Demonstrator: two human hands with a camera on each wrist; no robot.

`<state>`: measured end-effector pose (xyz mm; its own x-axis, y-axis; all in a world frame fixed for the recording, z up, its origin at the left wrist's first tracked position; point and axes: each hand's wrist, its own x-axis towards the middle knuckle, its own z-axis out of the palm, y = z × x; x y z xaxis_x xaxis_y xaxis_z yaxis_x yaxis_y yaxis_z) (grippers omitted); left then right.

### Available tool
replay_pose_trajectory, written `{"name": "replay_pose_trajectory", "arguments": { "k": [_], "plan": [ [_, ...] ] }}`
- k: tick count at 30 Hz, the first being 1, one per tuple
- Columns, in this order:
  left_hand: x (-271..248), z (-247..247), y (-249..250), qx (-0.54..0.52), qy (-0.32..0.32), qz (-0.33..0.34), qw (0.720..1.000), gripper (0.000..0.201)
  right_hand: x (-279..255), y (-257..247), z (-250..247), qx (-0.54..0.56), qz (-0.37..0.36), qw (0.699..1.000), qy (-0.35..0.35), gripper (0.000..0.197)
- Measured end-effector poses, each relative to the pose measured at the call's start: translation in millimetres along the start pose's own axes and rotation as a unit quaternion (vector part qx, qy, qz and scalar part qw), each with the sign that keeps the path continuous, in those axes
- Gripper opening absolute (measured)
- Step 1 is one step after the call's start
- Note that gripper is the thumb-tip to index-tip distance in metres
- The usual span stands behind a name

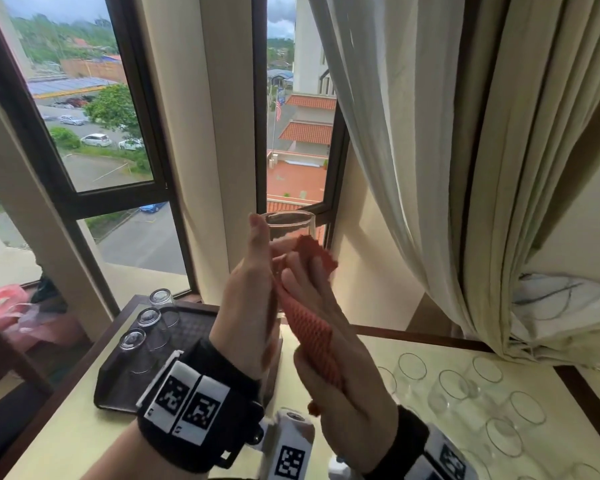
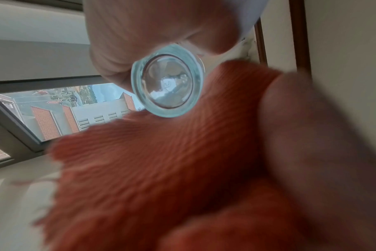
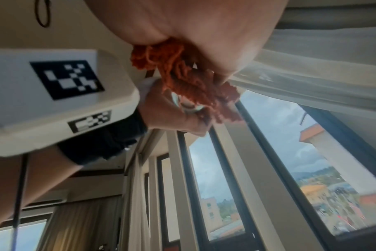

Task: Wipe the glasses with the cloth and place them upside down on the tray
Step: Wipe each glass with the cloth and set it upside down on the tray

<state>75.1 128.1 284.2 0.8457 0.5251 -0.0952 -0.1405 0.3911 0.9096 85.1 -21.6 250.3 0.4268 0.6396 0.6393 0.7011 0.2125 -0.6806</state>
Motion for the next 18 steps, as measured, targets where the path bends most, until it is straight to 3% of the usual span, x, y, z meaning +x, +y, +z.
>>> {"name": "replay_pose_trajectory", "arguments": {
  "k": [4,6,10,14,18],
  "plan": [
    [0.1,0.5,-3.3,0.018,-0.013,0.018,1.0,0.08,-3.8,16.8,-1.2,0.101,0.161,0.979,0.071,0.057],
    [-5.9,7.9,-6.8,0.029,-0.036,0.022,0.999,0.083,10.1,18.7,-7.4,0.159,0.201,0.96,0.116,0.055],
    [-14.5,18.4,-13.0,0.016,-0.046,0.046,0.998,0.088,36.7,6.4,-18.8,0.159,0.134,0.971,0.12,0.053],
    [-15.9,16.6,-4.8,0.026,-0.049,0.077,0.995,0.09,12.0,4.3,-8.3,0.134,0.097,0.984,0.066,0.04],
    [-5.7,9.6,4.4,0.066,-0.02,0.084,0.994,0.086,-19.8,9.9,-3.3,0.189,0.151,0.969,0.05,0.05]
  ]
}}
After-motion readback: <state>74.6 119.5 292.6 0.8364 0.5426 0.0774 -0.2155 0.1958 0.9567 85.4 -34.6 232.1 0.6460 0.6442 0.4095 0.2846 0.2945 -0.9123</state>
